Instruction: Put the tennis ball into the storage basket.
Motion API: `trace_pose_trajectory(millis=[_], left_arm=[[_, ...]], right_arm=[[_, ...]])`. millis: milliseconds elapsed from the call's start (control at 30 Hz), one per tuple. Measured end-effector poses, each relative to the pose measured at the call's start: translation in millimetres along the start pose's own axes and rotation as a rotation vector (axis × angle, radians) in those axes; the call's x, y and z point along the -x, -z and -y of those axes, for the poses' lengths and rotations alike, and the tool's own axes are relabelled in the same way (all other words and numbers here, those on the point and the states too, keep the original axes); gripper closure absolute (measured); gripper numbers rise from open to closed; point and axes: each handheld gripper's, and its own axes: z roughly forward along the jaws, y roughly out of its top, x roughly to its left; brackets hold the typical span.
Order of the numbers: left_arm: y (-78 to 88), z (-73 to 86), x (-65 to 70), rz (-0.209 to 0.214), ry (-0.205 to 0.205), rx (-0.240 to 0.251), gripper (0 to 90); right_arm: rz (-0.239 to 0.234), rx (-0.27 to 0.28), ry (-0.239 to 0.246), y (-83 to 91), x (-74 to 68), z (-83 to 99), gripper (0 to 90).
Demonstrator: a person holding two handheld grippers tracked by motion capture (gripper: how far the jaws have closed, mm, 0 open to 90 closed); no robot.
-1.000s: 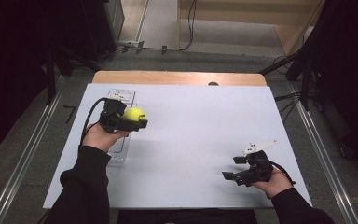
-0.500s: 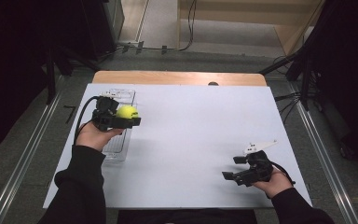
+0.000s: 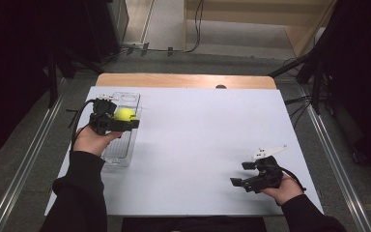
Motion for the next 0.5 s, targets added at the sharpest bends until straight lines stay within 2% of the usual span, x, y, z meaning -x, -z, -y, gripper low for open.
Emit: trace_pose_trajectory(millis=[267, 400, 500], left_arm=[[2.0, 1.7, -8.0, -0.026, 0.020, 0.006, 26.2], [2.5, 1.7, -11.8, -0.044, 0.048, 0.007, 26.2], [1.3, 2.0, -13.5, -0.061, 0.045, 0.005, 26.2]], right_arm=[[0.001, -0.001, -0.001, 0.0, 0.0, 0.0, 14.9], [0.001, -0.002, 0.000, -0.2, 0.0, 0.0, 14.9], [0.001, -0.001, -0.001, -0.3, 0.1, 0.0, 14.9]])
